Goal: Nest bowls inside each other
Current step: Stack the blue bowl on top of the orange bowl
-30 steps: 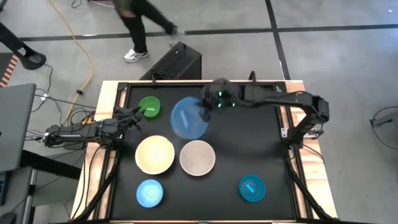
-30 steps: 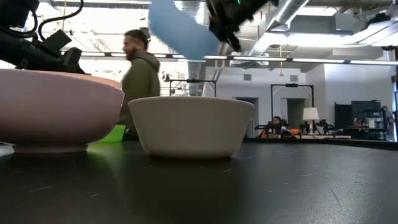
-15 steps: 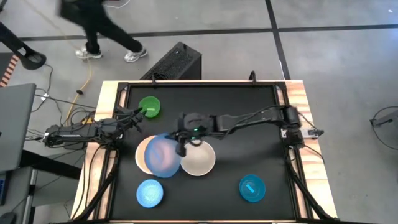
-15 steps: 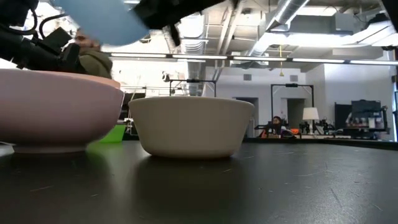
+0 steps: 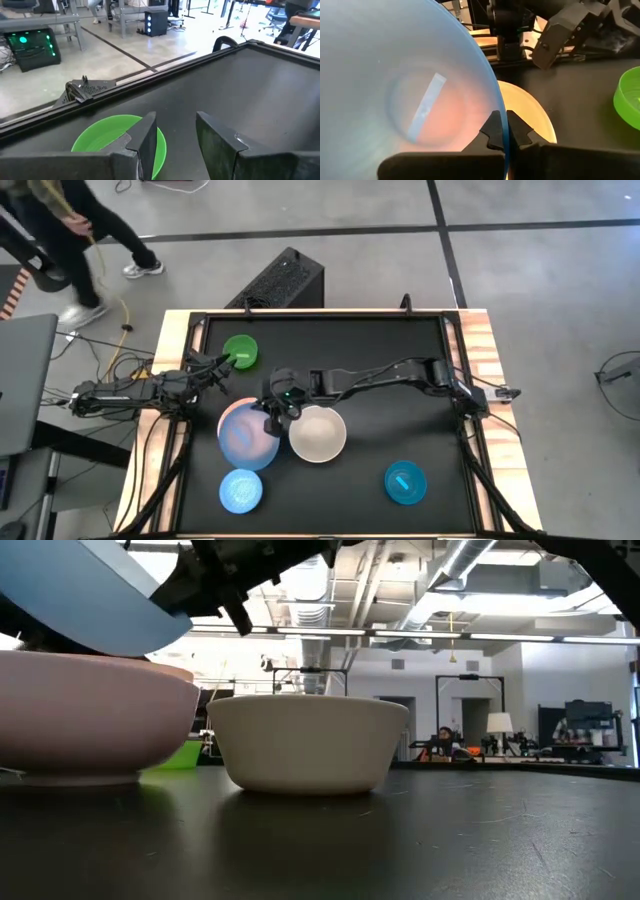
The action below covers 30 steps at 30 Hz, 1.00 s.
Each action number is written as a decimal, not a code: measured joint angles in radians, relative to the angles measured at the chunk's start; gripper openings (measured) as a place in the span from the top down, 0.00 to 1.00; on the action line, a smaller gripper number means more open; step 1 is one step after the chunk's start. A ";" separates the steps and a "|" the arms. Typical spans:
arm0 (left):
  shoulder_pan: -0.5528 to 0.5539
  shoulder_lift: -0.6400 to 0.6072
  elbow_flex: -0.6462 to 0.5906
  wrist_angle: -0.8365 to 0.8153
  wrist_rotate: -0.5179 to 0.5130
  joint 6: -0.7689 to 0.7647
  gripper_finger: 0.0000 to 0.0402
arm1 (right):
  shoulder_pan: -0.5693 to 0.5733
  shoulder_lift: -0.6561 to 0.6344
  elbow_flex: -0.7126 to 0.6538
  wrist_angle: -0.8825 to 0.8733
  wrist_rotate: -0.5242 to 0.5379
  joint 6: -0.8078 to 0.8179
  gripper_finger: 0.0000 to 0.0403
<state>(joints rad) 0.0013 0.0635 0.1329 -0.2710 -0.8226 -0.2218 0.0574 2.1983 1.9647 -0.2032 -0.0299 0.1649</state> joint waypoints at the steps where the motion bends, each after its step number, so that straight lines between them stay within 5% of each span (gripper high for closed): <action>1: 0.000 0.000 0.000 0.000 0.000 0.000 0.69 | 0.000 0.000 -0.001 0.002 0.000 0.000 0.99; 15: 0.000 0.000 0.000 0.000 0.000 0.000 0.69 | -0.023 0.035 -0.008 -0.025 0.033 0.051 0.95; 30: 0.000 0.000 0.001 -0.008 0.002 -0.003 0.69 | -0.041 0.054 -0.006 -0.029 0.032 0.048 0.70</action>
<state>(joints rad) 0.0017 0.0635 0.1341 -0.2790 -0.8207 -0.2245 0.0162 2.2524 1.9587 -0.2320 0.0025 0.2130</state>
